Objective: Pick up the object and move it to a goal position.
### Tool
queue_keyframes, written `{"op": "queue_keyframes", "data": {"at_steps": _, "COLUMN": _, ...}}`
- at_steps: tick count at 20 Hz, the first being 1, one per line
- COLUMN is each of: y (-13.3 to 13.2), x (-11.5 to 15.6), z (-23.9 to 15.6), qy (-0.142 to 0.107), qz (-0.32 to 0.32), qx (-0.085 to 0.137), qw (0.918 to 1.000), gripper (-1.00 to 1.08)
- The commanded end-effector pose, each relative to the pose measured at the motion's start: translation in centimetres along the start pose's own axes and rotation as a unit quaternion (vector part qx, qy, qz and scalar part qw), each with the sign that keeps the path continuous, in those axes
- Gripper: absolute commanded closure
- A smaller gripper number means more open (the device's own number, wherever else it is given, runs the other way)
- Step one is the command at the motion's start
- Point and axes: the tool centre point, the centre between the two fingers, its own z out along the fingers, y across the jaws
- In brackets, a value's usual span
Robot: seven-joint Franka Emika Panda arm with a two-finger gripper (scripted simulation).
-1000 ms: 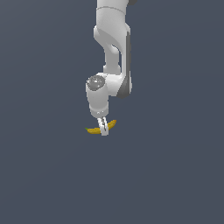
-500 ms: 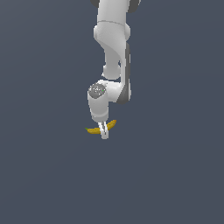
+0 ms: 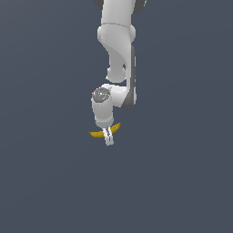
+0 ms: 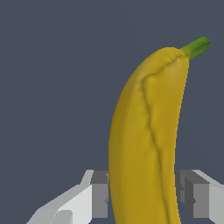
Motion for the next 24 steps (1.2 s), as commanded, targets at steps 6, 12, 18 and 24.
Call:
{"op": "queue_keyframes", "data": {"at_steps": 6, "y": 0.0, "x": 0.1, "z": -0.3, "qy": 0.000, "qz": 0.000, "qx": 0.000, "qw": 1.0000, "gripper": 1.08}}
{"op": "queue_keyframes", "data": {"at_steps": 12, "y": 0.1, "x": 1.0, "z": -2.5, "qy": 0.000, "qz": 0.000, "qx": 0.000, "qw": 1.0000, "gripper": 1.08}}
{"op": "queue_keyframes", "data": {"at_steps": 18, "y": 0.3, "x": 2.7, "z": -6.9, "qy": 0.000, "qz": 0.001, "qx": 0.000, "qw": 1.0000, "gripper": 1.08}}
{"op": "queue_keyframes", "data": {"at_steps": 24, "y": 0.5, "x": 5.2, "z": -13.1, "qy": 0.000, "qz": 0.001, "qx": -0.001, "qw": 1.0000, "gripper": 1.08}}
